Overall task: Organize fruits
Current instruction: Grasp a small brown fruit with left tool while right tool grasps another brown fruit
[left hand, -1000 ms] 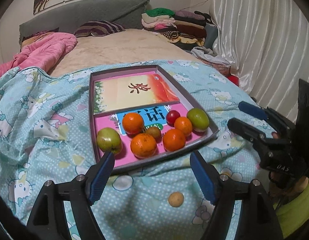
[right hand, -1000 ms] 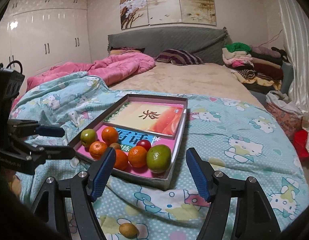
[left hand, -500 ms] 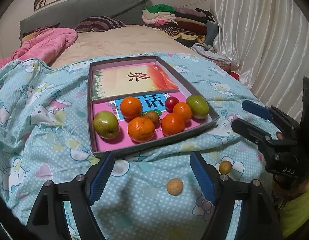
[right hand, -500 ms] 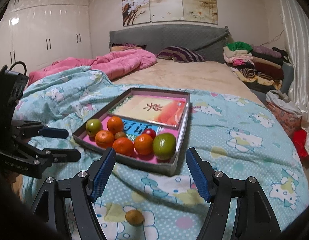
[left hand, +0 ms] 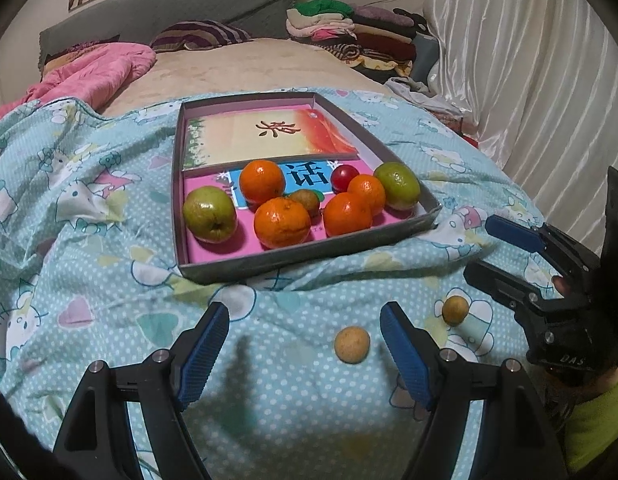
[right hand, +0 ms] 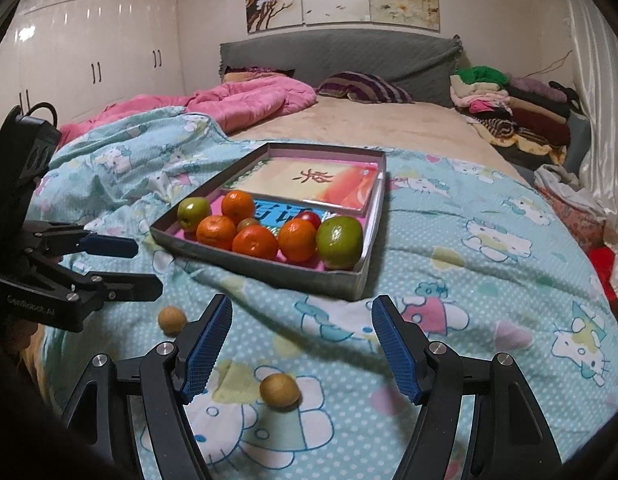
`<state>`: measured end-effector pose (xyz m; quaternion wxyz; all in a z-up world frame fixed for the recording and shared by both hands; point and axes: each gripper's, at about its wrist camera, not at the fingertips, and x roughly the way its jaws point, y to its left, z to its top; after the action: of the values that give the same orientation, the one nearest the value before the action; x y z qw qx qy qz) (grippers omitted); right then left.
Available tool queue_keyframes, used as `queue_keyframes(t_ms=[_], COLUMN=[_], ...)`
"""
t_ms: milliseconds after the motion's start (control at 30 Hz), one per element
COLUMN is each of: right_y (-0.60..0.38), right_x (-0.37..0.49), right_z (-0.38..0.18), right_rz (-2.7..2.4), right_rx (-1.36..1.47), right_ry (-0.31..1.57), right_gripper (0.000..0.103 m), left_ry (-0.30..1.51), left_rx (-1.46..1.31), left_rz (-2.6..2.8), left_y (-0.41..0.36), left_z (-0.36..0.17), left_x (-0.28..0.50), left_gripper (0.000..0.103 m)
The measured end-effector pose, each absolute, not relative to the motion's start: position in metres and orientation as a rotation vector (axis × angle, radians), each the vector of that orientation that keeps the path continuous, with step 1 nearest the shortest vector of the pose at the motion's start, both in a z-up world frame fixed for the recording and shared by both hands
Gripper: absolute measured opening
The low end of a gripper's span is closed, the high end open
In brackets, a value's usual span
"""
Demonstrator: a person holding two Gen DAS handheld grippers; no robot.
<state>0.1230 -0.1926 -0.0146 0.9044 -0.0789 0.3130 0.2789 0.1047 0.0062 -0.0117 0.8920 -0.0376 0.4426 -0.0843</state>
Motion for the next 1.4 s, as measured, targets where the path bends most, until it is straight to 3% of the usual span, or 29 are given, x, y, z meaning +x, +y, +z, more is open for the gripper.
queue_keyframes(t_ms=[400, 733, 933, 1167, 1300, 1400], right_y=[-0.187, -0.183, -0.185, -0.187, -0.187, -0.188], right_x=[0.109, 0.115, 0.12, 0.121, 0.122, 0.121], right_z=[-0.036, -0.057, -0.061, -0.06, -0.058, -0.056], right_rz=[0.602, 0.619, 0.616, 0.62, 0.627, 0.639], right_rx=[-0.188, -0.197, -0.178, -0.167, -0.157, -0.144], right_ry=[0.727, 0.83, 0.84, 0.835, 0.829, 0.82], right_gripper=[0.073, 0.032, 0.025, 0.025, 0.025, 0.025], left_ry=[0.939, 0.953, 0.95, 0.958, 0.965, 0.967], left_rx=[-0.071, -0.053, -0.037, -0.041, -0.047, -0.069], left_rz=[-0.2, -0.226, -0.229, -0.237, -0.254, -0.27], left_y=[0.001, -0.009, -0.015, -0.019, -0.019, -0.017], left_z=[-0.021, -0.028, -0.034, -0.04, -0.046, -0.045], left_x=[0.099, 0.096, 0.097, 0.104, 0.107, 0.106], left_gripper=[0.077, 0.077, 0.076, 0.053, 0.03, 0.023])
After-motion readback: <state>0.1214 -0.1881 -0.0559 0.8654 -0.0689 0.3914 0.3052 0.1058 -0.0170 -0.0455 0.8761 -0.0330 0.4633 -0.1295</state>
